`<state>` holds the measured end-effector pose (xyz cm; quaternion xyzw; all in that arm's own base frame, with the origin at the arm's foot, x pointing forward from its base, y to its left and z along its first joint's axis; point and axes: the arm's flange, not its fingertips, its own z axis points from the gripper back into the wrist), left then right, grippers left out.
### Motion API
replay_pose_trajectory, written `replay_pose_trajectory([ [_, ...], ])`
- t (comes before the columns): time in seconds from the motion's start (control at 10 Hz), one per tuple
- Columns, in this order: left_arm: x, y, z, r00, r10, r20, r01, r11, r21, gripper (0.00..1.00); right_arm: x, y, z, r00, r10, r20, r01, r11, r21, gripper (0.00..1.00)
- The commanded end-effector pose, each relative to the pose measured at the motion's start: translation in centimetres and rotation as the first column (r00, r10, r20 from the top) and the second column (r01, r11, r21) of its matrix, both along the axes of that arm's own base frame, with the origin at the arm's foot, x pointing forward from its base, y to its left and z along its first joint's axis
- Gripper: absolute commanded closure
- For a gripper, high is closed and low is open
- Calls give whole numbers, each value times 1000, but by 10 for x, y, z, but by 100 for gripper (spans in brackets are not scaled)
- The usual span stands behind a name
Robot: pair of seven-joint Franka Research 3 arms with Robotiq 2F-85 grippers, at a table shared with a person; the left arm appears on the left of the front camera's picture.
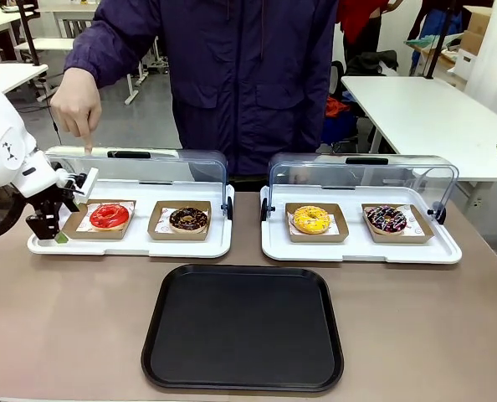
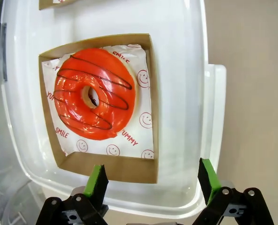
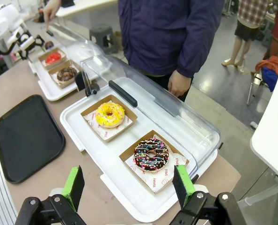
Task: Move the first donut from the left to the tray.
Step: Pick up the Paper togo box containing the Donut indicated by the person and place it on the Handle tray.
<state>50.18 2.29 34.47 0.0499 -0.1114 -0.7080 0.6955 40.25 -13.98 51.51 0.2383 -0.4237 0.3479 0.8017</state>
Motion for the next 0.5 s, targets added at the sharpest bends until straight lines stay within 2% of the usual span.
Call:
replay_pose_trajectory([
  [0.0, 8, 3, -5, 1000, 0, 20, -1, 1000, 30, 0, 3, 0, 1, 1000, 6, 25, -7, 1000, 16, 0],
  [0.3, 17, 11, -16, 1000, 7, 12, -7, 1000, 30, 0, 3, 0, 1, 1000, 6, 25, -7, 1000, 16, 0],
  [0.4, 16, 11, -18, 1000, -1, 12, 1, 1000, 28, 3, 3, 0, 1, 1000, 6, 25, -7, 1000, 16, 0],
])
